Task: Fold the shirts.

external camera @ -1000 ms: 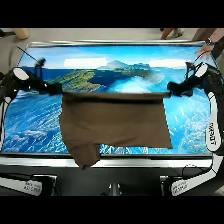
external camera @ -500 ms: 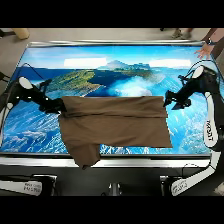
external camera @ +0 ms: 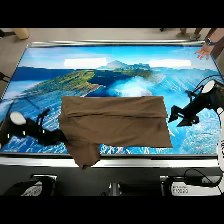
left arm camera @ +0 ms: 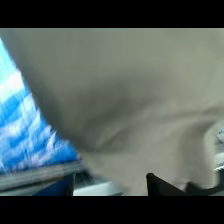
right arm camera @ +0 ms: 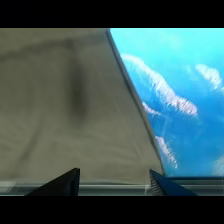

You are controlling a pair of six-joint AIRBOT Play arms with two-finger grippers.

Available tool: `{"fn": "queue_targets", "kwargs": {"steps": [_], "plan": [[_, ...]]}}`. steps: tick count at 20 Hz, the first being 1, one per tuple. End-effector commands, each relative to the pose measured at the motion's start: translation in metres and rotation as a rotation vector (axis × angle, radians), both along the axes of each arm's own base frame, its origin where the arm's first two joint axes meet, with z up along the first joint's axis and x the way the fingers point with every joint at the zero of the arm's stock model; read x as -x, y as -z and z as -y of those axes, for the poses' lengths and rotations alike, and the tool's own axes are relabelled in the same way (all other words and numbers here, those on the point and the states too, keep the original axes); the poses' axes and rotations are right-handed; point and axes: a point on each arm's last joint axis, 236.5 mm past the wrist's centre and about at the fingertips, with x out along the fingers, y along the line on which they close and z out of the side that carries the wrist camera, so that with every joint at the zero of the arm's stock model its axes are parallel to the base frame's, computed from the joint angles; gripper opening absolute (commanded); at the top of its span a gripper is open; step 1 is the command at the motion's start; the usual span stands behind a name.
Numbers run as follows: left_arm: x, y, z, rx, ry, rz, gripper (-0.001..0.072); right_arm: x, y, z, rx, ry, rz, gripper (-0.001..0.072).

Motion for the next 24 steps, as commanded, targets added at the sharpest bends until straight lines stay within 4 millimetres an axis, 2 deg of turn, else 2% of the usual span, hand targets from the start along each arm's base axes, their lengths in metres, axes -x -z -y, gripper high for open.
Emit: {"fn": "queue_targets", "kwargs": {"steps": [1, 4, 8, 10, 12, 13, 14, 16, 18, 19, 20, 22, 24], "plan": [[0.042, 0.027, 0.013, 0.025, -0.047, -0.020, 0.0527, 0.022, 0.006, -0.010, -0.040, -0.024, -0.030, 0.0458], [0.041, 0.039, 0.014, 0.003, -0.075, -0.012, 0.0527, 0.026, 0.008, -0.009, -0.030, -0.026, -0.039, 0.0492], [0.027, 0.046, 0.021, -0.033, -0.111, 0.031, 0.0494, 0.056, 0.029, -0.004, -0.008, -0.056, -0.122, 0.0504], [0.021, 0.047, 0.023, -0.046, -0.138, 0.049, 0.0329, 0.069, 0.039, 0.000, 0.012, -0.065, -0.158, 0.0561], [0.017, 0.048, 0.024, -0.052, -0.146, 0.065, 0.0164, 0.080, 0.049, 0.003, 0.027, -0.070, -0.180, 0.0568], [0.017, 0.048, 0.025, -0.052, -0.141, 0.069, 0.0049, 0.081, 0.055, 0.003, 0.033, -0.067, -0.175, 0.0568], [0.017, 0.048, 0.025, -0.052, -0.138, 0.069, 0.0027, 0.081, 0.061, 0.001, 0.031, -0.057, -0.163, 0.0568], [0.017, 0.048, 0.025, -0.052, -0.139, 0.070, 0.0026, 0.079, 0.070, -0.015, -0.023, -0.016, -0.141, 0.0567], [0.016, 0.047, 0.025, -0.052, -0.139, 0.075, 0.0026, 0.080, 0.078, -0.022, -0.045, 0.009, -0.137, 0.0554], [0.015, 0.046, 0.025, -0.052, -0.140, 0.080, 0.0026, 0.080, 0.081, -0.024, -0.050, 0.015, -0.137, 0.0530], [0.014, 0.045, 0.024, -0.051, -0.139, 0.086, 0.0026, 0.079, 0.082, -0.025, -0.054, 0.019, -0.136, 0.0465], [0.004, 0.037, 0.025, -0.046, -0.106, 0.140, 0.0023, 0.073, 0.081, -0.023, -0.045, 0.022, -0.111, 0.0027], [-0.028, 0.008, 0.019, -0.065, -0.078, 0.268, 0.0021, 0.053, 0.065, -0.019, -0.035, 0.005, -0.028, 0.0019]]}}
